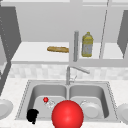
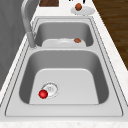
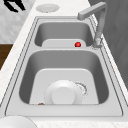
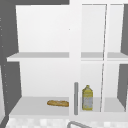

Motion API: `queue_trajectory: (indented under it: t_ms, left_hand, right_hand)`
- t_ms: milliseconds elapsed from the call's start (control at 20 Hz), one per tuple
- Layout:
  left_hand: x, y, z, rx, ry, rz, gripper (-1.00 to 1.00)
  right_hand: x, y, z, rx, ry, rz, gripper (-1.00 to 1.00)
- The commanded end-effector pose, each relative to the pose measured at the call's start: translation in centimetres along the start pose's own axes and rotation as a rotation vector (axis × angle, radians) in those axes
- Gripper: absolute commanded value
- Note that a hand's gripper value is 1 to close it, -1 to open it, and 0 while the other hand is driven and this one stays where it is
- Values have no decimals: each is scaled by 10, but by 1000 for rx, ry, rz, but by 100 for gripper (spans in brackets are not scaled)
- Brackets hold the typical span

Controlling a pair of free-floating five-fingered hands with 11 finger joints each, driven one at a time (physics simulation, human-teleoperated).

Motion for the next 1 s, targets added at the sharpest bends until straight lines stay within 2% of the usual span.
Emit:
queue_trajectory:
  t_ms: [0, 400, 950]
  left_hand:
    - [0, 0, 0, 0, 0, 0, 0]
    - [0, 0, 0, 0, 0, 0, 0]
    - [0, 0, 0, 0, 0, 0, 0]
  right_hand:
    - [20, -1, 3, -56, 28, 60, -100]
    - [72, 10, 15, -152, 31, 57, -100]
    - [142, 44, 58, -170, 5, 51, -100]
